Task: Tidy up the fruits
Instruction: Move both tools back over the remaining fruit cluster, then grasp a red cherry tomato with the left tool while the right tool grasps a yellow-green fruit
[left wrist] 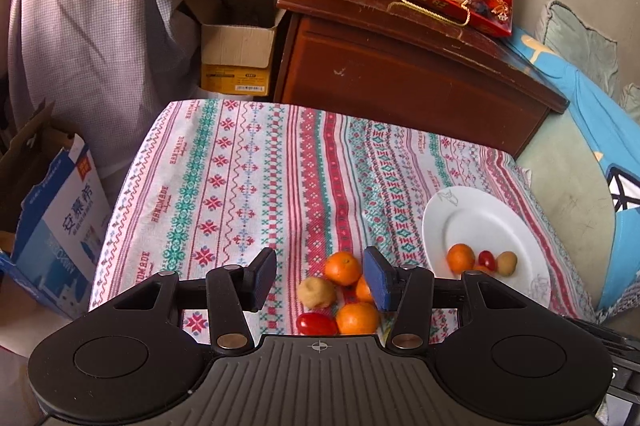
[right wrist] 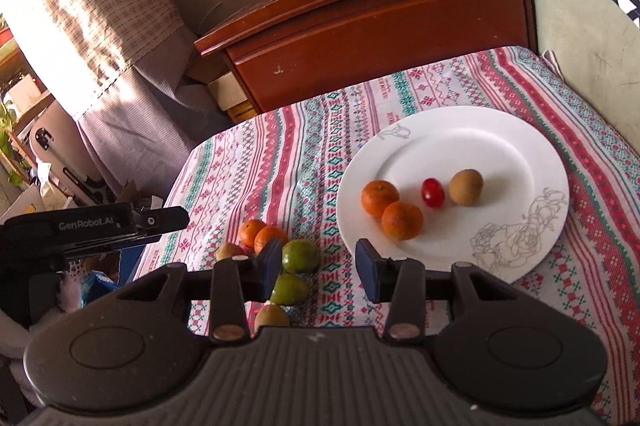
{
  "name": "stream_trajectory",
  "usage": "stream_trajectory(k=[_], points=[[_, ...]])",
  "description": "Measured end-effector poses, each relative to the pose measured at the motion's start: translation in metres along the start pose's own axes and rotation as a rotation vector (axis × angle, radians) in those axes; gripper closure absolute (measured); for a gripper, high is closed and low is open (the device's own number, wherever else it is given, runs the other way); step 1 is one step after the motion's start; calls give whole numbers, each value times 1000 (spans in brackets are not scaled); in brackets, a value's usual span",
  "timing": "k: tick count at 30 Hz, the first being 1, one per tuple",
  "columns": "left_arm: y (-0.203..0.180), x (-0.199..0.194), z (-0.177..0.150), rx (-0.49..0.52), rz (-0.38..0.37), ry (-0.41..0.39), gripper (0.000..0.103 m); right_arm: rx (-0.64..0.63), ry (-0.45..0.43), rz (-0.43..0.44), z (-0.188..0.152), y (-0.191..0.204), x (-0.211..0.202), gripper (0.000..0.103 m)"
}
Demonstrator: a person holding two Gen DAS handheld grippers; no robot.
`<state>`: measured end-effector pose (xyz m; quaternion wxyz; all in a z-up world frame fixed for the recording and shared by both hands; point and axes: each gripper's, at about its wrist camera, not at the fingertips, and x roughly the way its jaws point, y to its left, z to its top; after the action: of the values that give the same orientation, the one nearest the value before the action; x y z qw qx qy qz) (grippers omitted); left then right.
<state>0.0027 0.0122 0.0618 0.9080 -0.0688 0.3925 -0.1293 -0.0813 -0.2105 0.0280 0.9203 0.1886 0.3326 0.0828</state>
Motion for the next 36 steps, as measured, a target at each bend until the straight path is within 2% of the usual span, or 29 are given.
stream_trajectory(k=[3,6,10,19,29,36], points=[[2,4,-9,35,23,12,56,-26,25,13,-8,7,4,60],[7,5,-17,52,6,31,56,-62,56,29,-16,14,9,60],[8,6,-25,120,20,42,56,-101,86,30,-25,20,15,61],[-1,16,-42,282,-2,90,56,-146,125,33,-33,29,32,64],[-3,27,-48,310,-8,78,57,-160,134,34,-35,30,43,73],[-10,33,-51,351,-23,65,57,-161,142,37,-35,31,44,73]])
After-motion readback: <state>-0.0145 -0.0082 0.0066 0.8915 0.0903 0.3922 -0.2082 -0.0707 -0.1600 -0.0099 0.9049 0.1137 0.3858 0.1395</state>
